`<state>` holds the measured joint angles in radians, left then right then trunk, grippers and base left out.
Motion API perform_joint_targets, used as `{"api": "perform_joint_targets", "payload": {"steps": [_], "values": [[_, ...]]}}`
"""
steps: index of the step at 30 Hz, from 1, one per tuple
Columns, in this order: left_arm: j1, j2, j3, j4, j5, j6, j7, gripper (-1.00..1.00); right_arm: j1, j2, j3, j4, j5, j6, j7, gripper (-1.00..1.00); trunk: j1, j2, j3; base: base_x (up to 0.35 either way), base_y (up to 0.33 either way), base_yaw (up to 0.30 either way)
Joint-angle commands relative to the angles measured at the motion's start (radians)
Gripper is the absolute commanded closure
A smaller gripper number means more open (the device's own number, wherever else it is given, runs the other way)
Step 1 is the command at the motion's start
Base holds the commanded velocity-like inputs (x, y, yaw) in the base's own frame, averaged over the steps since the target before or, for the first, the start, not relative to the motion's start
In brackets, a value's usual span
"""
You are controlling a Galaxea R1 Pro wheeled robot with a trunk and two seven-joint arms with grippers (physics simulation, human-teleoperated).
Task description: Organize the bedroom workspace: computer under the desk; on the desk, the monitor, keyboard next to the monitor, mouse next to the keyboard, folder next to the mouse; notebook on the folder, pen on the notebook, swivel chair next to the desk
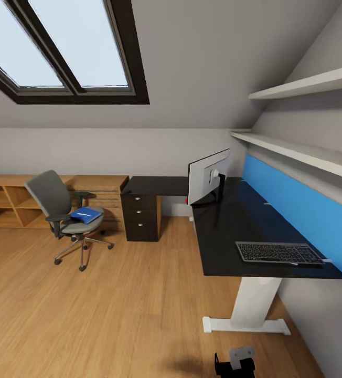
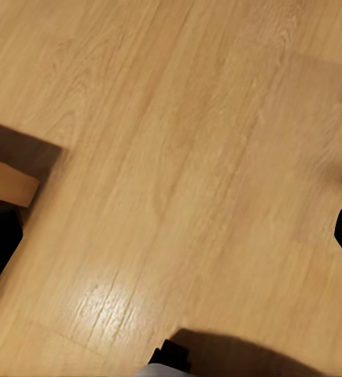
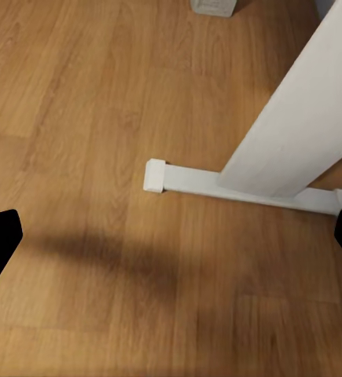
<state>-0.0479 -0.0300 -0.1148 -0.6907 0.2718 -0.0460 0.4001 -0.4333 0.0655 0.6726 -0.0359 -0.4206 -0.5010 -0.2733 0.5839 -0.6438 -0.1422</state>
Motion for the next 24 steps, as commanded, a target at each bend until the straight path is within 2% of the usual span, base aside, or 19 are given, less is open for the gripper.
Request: {"api": "perform_joint_targets", "payload": {"steps": [1,10,11,18,19,20,22,24], "values": [[-0.001,0.001,-0.006,0.001,0.01,-0.005,0.007,-1.0,-0.001,0.001,0.009,0.001,-0.006,-0.002,-0.004,-1.0,-0.004,0.006,0.002,0.0,0.0,0.0],[-0.001,0.001,-0.006,0.006,0.01,-0.005,0.006,-1.0,-0.001,0.003,0.009,0.0,-0.005,-0.025,-0.006,-1.0,-0.038,0.069,0.03,0.0,0.0,0.0],[-0.001,0.006,-0.006,0.007,0.01,-0.005,0.006,-1.0,-0.002,0.005,0.007,-0.031,-0.01,-0.155,-0.075,-1.0,-0.042,0.076,0.033,0.0,0.0,0.0],[-0.001,0.007,-0.006,0.007,0.01,-0.005,0.006,-1.0,-0.002,-0.004,0.003,-0.177,-0.008,-0.146,-0.173,-1.0,-0.069,0.125,0.055,0.0,0.0,0.0],[-0.001,0.008,-0.006,0.007,0.01,-0.005,0.006,-1.0,-0.003,-0.012,0.002,-0.217,-0.008,-0.126,-0.184,-1.0,-0.073,0.132,0.058,0.0,0.0,0.0],[-0.001,0.008,-0.006,0.007,0.01,-0.005,0.006,-1.0,-0.005,-0.045,0.001,-0.314,-0.008,-0.041,-0.197,-1.0,-0.076,0.139,0.061,0.0,0.0,0.0],[-0.001,0.008,-0.006,0.007,0.01,-0.005,0.007,-1.0,-0.007,-0.069,0.0,-0.373,-0.008,0.022,-0.2,-1.0,-0.084,0.153,0.067,0.0,0.0,0.0],[-0.001,0.008,-0.006,0.007,0.01,-0.005,0.008,-1.0,-0.009,-0.119,-0.006,-0.516,-0.009,0.151,-0.203,-1.0,-0.092,0.167,0.074,0.0,0.0,0.0]]}}
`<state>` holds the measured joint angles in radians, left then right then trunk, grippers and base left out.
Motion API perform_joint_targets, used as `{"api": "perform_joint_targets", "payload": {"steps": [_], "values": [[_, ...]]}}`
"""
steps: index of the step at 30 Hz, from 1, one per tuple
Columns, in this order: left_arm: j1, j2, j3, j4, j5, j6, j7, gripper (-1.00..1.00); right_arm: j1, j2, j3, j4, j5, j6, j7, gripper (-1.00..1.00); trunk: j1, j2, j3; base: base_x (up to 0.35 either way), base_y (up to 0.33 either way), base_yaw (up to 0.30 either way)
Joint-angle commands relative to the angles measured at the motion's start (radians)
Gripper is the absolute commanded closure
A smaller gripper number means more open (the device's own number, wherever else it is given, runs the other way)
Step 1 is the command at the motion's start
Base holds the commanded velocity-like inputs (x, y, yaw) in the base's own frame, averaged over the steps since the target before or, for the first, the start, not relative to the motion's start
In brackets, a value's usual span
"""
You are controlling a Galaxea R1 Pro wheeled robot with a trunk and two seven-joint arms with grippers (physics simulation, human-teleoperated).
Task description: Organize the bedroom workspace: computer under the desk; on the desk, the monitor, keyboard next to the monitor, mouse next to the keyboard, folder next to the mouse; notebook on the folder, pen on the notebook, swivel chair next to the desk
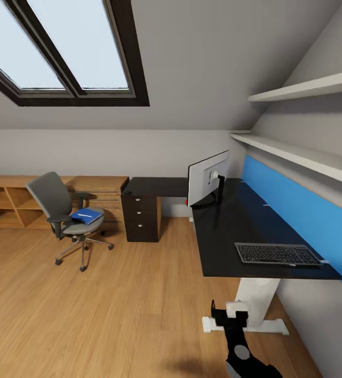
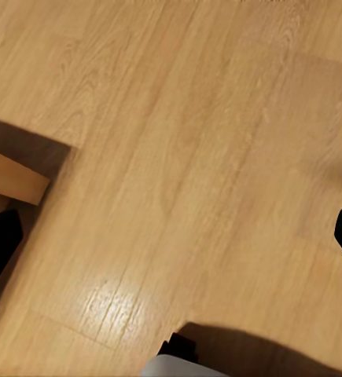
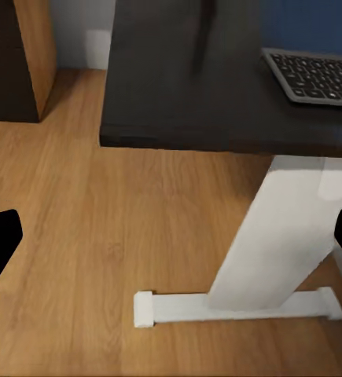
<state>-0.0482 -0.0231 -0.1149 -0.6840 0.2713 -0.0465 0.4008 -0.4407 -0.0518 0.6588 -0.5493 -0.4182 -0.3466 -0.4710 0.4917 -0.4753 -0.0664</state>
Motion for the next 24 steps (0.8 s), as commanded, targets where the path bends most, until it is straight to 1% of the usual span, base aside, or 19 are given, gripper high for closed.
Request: {"api": "perform_joint_targets", "payload": {"steps": [1,2,3,5,6,8,10,11,15,16,18,20,22,23,24], "values": [[-0.001,0.001,-0.006,0.0,0.01,-0.005,0.007,-1.0,-0.002,-0.014,0.003,-0.043,-0.012,0.024,-0.006,-1.0,-0.003,0.005,0.001,0.0,0.0,0.0],[-0.001,0.001,-0.005,0.0,0.01,-0.005,0.007,-1.0,-0.002,-0.026,-0.005,-0.082,-0.012,0.049,-0.006,-1.0,-0.007,0.012,0.004,0.0,0.0,0.0],[-0.001,0.0,-0.005,0.0,0.01,-0.005,0.007,-1.0,-0.003,-0.062,-0.066,-0.218,-0.013,0.143,-0.005,-1.0,-0.011,0.019,0.007,0.0,0.0,0.0],[-0.001,-0.001,-0.005,0.0,0.01,-0.005,0.007,-1.0,-0.004,-0.073,-0.109,-0.268,-0.014,0.2,-0.002,-1.0,-0.019,0.033,0.014,0.0,0.0,0.0],[-0.001,-0.001,-0.005,0.0,0.01,-0.006,0.007,-1.0,-0.018,-0.079,-0.166,-0.305,-0.014,0.279,0.011,-1.0,-0.023,0.04,0.017,0.0,0.0,0.0],[-0.001,-0.001,-0.006,0.0,0.009,-0.006,0.007,-1.0,-0.046,-0.083,-0.224,-0.329,-0.014,0.358,0.035,-1.0,-0.03,0.054,0.023,0.0,0.0,0.0],[-0.001,-0.001,-0.006,0.0,0.009,-0.006,0.007,-1.0,-0.082,-0.086,-0.278,-0.343,-0.015,0.423,0.068,-1.0,-0.03,0.054,0.023,0.0,0.0,0.0],[-0.001,-0.001,-0.006,0.0,0.009,-0.007,0.007,-1.0,-0.117,-0.088,-0.33,-0.349,-0.015,0.477,0.104,-1.0,-0.03,0.054,0.023,0.0,0.0,0.0],[-0.001,-0.001,-0.006,0.0,0.008,-0.007,0.006,-1.0,-0.164,-0.092,-0.435,-0.342,-0.014,0.555,0.175,-1.0,-0.03,0.054,0.023,0.0,0.0,0.0],[-0.001,-0.001,-0.005,0.0,0.008,-0.008,0.002,-1.0,-0.186,-0.096,-0.532,-0.285,-0.007,0.595,0.232,-1.0,-0.03,0.054,0.023,0.0,0.0,0.0],[-0.001,-0.001,-0.006,0.0,0.007,-0.008,0.001,-1.0,-0.19,-0.097,-0.549,-0.246,0.001,0.597,0.242,-1.0,-0.03,0.054,0.023,0.0,0.0,0.0],[-0.001,-0.001,-0.006,0.0,0.006,-0.009,0.001,-1.0,-0.193,-0.097,-0.558,-0.202,0.018,0.588,0.249,-1.0,-0.03,0.054,0.023,0.0,0.0,0.0],[-0.001,-0.001,-0.006,0.0,0.006,-0.009,0.0,-1.0,-0.195,-0.097,-0.564,-0.164,0.043,0.571,0.254,-1.0,-0.03,0.054,0.023,0.0,0.0,0.0],[-0.001,-0.001,-0.006,0.001,0.005,-0.009,0.0,-1.0,-0.197,-0.098,-0.568,-0.14,0.07,0.556,0.257,-1.0,-0.03,0.054,0.023,0.032,-0.029,0.0],[-0.001,0.0,-0.005,0.001,0.005,-0.009,0.0,-1.0,-0.198,-0.098,-0.569,-0.131,0.082,0.551,0.258,-1.0,-0.03,0.054,0.023,0.065,-0.058,0.0]]}}
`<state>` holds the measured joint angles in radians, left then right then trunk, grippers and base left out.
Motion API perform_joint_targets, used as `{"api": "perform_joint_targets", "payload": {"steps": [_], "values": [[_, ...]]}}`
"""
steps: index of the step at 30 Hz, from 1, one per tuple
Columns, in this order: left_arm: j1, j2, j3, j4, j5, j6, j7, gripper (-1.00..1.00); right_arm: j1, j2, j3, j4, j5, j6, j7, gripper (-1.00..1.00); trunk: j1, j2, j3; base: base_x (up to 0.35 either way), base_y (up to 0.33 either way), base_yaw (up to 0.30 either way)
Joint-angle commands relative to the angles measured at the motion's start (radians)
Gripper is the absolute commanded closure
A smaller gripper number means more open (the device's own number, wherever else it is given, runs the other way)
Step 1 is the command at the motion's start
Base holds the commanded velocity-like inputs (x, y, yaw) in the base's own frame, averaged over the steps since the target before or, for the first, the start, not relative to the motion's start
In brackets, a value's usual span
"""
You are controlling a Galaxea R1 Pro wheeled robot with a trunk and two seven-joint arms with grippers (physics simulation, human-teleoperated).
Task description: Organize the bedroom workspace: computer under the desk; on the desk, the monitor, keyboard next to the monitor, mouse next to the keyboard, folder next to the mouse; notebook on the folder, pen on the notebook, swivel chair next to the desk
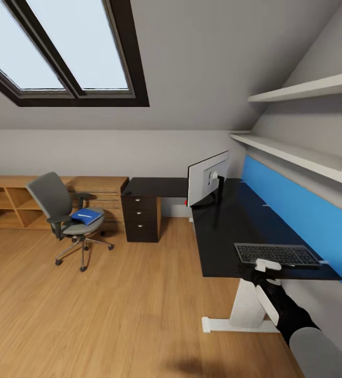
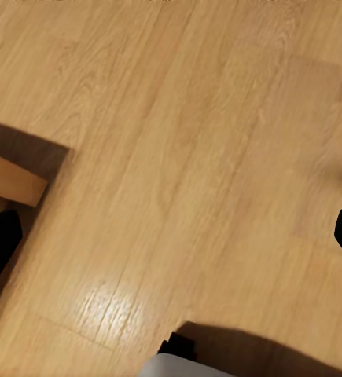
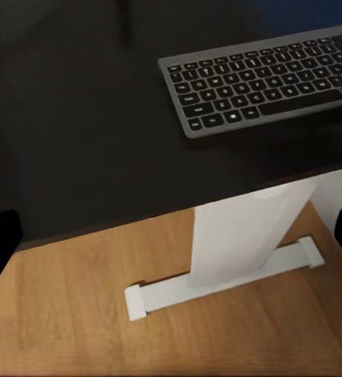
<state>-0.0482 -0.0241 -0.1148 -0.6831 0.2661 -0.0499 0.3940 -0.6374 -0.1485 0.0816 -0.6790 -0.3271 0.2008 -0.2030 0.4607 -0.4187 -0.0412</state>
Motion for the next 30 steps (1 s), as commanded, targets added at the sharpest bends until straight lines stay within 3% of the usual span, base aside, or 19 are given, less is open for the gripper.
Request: {"api": "perform_joint_targets", "payload": {"steps": [1,5,20,30], "values": [[-0.001,0.001,-0.005,0.0,0.01,-0.005,0.007,-1.0,-0.002,-0.002,0.005,0.011,0.009,-0.004,-0.008,-1.0,0.001,-0.002,-0.002,0.126,-0.113,0.0],[-0.001,0.002,-0.005,0.008,0.01,-0.005,0.005,-1.0,-0.003,-0.001,0.002,0.028,0.035,-0.015,-0.006,-1.0,0.001,-0.002,-0.002,0.192,-0.175,0.0],[-0.001,0.01,-0.006,0.035,0.007,-0.005,0.005,-1.0,-0.004,-0.006,-0.001,0.034,0.046,-0.023,-0.005,-1.0,0.001,-0.002,-0.002,0.237,-0.207,0.0],[-0.001,0.012,-0.006,0.036,0.007,-0.006,0.006,-1.0,-0.005,-0.043,-0.003,0.042,0.042,-0.025,-0.004,-1.0,0.001,-0.002,-0.002,0.259,-0.219,0.0]]}}
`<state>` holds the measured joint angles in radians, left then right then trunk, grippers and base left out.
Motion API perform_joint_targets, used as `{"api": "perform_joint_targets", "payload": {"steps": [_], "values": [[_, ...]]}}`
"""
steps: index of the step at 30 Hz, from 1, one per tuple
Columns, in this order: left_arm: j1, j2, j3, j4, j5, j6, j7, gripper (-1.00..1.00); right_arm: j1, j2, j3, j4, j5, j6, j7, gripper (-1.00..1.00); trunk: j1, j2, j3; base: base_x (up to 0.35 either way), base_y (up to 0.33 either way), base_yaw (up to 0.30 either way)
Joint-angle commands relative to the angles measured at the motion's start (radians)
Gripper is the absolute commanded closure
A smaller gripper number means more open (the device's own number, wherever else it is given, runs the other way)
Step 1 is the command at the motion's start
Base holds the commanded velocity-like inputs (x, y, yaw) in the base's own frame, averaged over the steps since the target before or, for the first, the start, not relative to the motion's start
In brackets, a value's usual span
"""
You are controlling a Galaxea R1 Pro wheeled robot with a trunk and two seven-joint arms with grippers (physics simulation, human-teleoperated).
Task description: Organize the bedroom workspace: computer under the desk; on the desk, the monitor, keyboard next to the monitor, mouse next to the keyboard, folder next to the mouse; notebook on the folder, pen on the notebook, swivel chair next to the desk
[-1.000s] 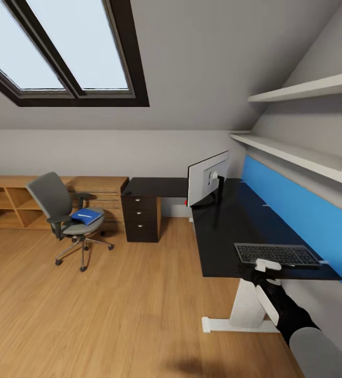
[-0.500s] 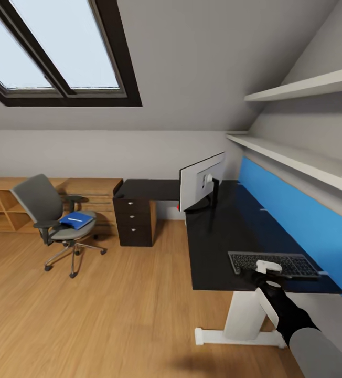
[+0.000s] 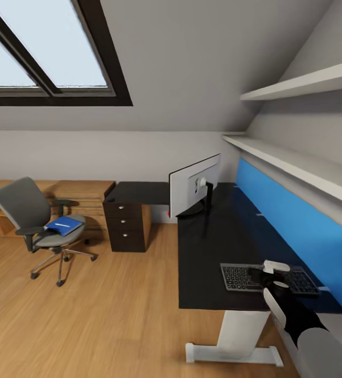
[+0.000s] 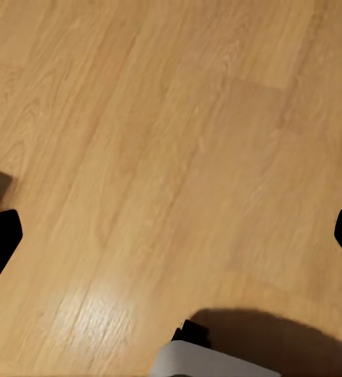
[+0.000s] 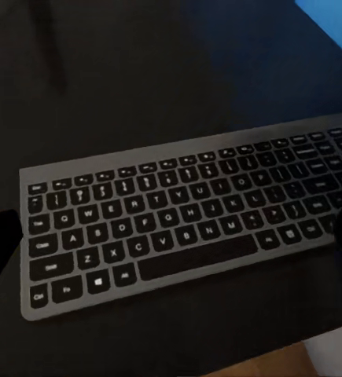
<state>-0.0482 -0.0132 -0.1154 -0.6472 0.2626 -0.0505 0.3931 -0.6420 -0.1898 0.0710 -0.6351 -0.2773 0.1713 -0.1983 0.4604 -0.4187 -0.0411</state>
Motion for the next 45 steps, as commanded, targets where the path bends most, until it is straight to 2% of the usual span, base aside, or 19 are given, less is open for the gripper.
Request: {"api": "perform_joint_targets", "payload": {"steps": [1,6,13,17,19,20,24,28,32,34,38,45], "values": [[-0.001,0.001,-0.006,0.0,0.01,-0.009,0.007,-1.0,-0.001,-0.004,0.007,-0.001,-0.009,0.004,-0.009,-1.0,0.001,-0.002,-0.002,0.247,-0.235,0.0],[-0.001,0.001,-0.006,0.001,0.011,-0.047,0.008,-1.0,-0.001,-0.009,0.005,0.007,-0.009,-0.003,-0.009,-1.0,0.001,-0.002,-0.002,0.248,-0.237,0.0],[-0.001,0.001,-0.006,0.009,0.013,-0.09,0.01,-1.0,-0.006,-0.02,0.003,0.047,-0.014,-0.054,-0.011,-1.0,0.001,-0.002,-0.002,0.237,-0.226,0.0],[-0.001,0.001,-0.005,0.012,0.014,-0.098,0.01,-1.0,-0.008,-0.023,-0.024,0.055,-0.032,-0.068,-0.012,-1.0,0.001,-0.002,-0.002,0.101,-0.096,0.0],[-0.001,0.003,-0.004,0.013,0.014,-0.099,0.01,-1.0,-0.008,-0.023,-0.054,0.059,-0.039,-0.072,-0.012,-1.0,0.001,-0.002,-0.002,0.084,-0.039,0.0],[-0.001,0.006,-0.004,0.013,0.014,-0.1,0.01,-1.0,-0.01,-0.024,-0.107,0.081,-0.044,-0.077,-0.011,-1.0,0.001,-0.002,-0.002,0.245,-0.057,0.0],[-0.001,0.008,-0.004,0.012,0.014,-0.101,0.011,-1.0,-0.023,-0.027,-0.128,0.11,-0.046,-0.079,-0.01,-1.0,0.001,-0.002,-0.002,0.276,-0.045,0.0],[-0.001,0.025,-0.003,-0.002,0.016,-0.101,0.011,-1.0,-0.04,-0.03,-0.138,0.147,-0.046,-0.081,-0.009,-1.0,0.001,-0.002,-0.002,0.249,-0.015,0.0],[-0.001,0.046,0.007,-0.047,0.022,-0.101,0.008,-1.0,-0.061,-0.036,-0.142,0.18,-0.046,-0.082,-0.009,-1.0,0.001,-0.002,-0.002,0.093,-0.005,0.0],[-0.001,0.051,0.029,-0.091,0.033,-0.1,0.007,-1.0,-0.069,-0.042,-0.142,0.195,-0.046,-0.082,-0.009,-1.0,0.001,-0.002,-0.002,0.042,-0.002,0.0],[-0.001,0.054,0.06,-0.144,0.057,-0.096,0.005,-1.0,-0.076,-0.047,-0.143,0.208,-0.045,-0.09,-0.009,-1.0,0.001,-0.002,-0.002,0.02,-0.001,0.0],[0.0,0.055,0.08,-0.223,0.092,-0.089,0.004,-1.0,-0.103,-0.052,-0.143,0.271,-0.043,-0.151,-0.01,-1.0,0.001,-0.002,-0.002,0.005,0.0,0.0]]}}
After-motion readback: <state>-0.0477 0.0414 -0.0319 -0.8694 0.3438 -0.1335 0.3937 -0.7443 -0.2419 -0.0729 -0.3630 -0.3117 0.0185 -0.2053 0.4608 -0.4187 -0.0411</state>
